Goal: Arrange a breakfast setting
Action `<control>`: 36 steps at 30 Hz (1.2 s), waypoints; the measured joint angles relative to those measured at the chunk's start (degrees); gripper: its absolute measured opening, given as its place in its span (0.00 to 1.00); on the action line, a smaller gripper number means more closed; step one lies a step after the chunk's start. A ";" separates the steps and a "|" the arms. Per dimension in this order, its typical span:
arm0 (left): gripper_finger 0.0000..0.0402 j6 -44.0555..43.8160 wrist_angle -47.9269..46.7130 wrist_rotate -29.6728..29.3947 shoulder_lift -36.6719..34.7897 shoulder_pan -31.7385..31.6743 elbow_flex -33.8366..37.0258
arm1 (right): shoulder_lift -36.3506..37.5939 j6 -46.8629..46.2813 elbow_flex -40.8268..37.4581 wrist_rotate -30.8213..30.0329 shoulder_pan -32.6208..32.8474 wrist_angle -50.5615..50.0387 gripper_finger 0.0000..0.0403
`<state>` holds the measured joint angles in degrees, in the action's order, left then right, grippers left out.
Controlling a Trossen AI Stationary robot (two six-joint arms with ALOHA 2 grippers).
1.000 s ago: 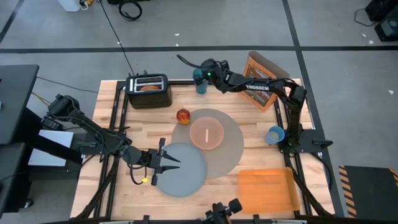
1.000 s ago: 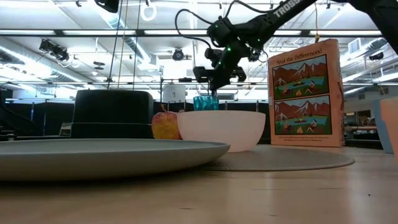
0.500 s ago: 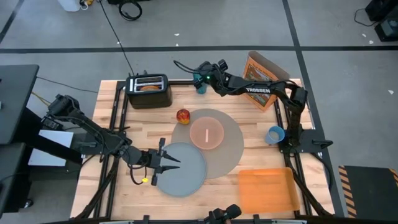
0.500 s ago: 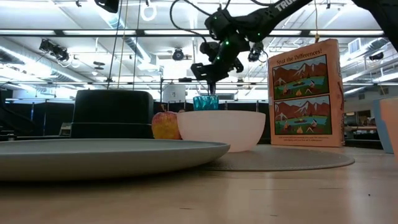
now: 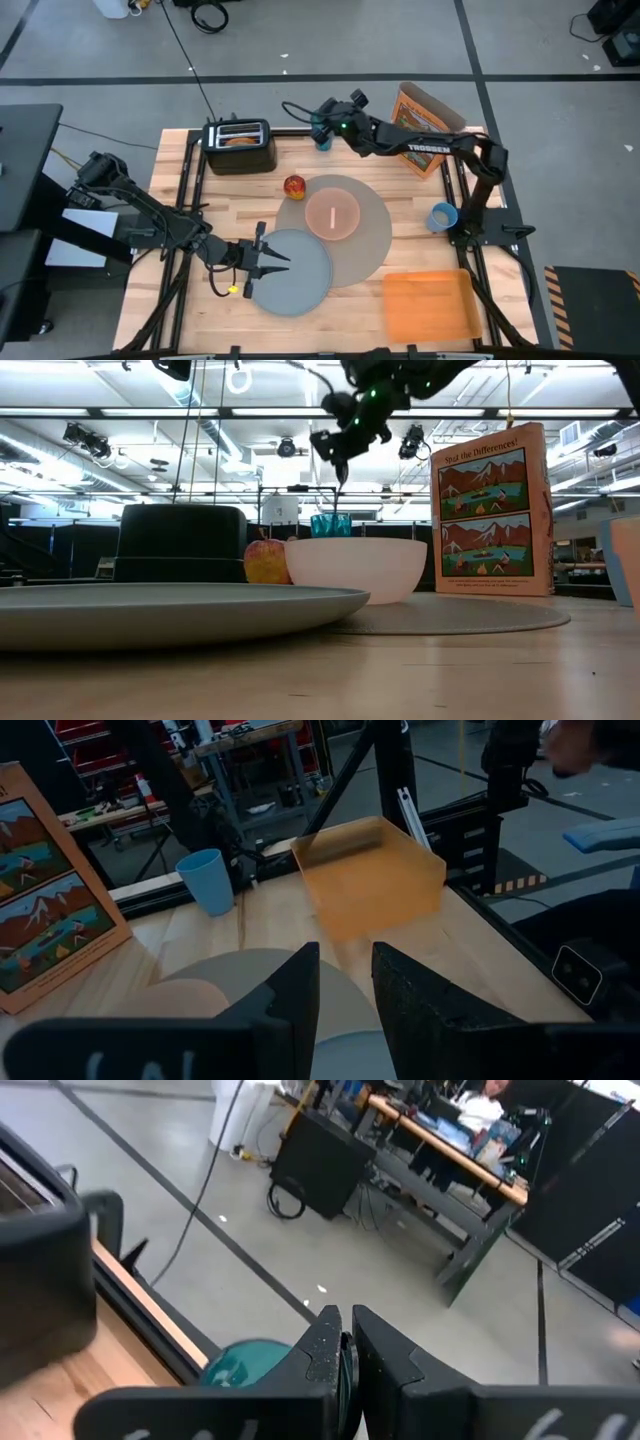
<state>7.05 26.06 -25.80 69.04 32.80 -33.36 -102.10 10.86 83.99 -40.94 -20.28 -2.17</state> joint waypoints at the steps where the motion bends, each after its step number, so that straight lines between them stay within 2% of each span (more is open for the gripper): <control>1: 0.26 0.00 0.00 0.02 0.00 0.00 0.00 | 0.70 0.11 0.00 -0.06 0.33 0.02 0.06; 13: 0.26 -0.02 -0.02 0.00 0.00 0.00 0.00 | 12.65 6.95 0.00 -1.22 7.71 -4.15 0.06; 17: 0.26 -0.04 -0.12 0.00 0.00 0.00 0.00 | 18.61 6.84 0.00 -1.54 10.98 -9.98 0.06; 21: 0.26 -0.04 -0.24 0.00 0.00 0.00 0.00 | 23.85 2.95 0.00 0.24 13.90 -20.86 0.06; 23: 0.26 -0.04 -0.22 0.00 0.00 0.00 0.00 | 26.20 -0.87 0.02 4.95 14.79 -28.56 0.06; 26: 0.26 -0.04 -0.10 0.00 0.00 0.00 0.00 | 28.66 -5.48 -0.02 17.34 15.29 -41.45 0.06; 29: 0.26 0.05 0.29 0.00 -0.02 0.00 0.00 | 30.69 -10.79 -2.63 27.79 15.40 -48.01 0.06; 33: 0.26 0.17 0.55 0.02 -0.02 0.00 0.00 | 33.86 -14.34 -10.80 42.45 14.62 -48.47 0.06; 36: 0.26 1.48 2.47 0.04 0.18 0.00 0.00 | 35.58 -15.80 -19.75 52.49 13.03 -42.48 0.06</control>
<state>8.53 28.53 -25.76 69.21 32.80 -33.36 -66.52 -4.94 64.24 11.56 -7.26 -44.66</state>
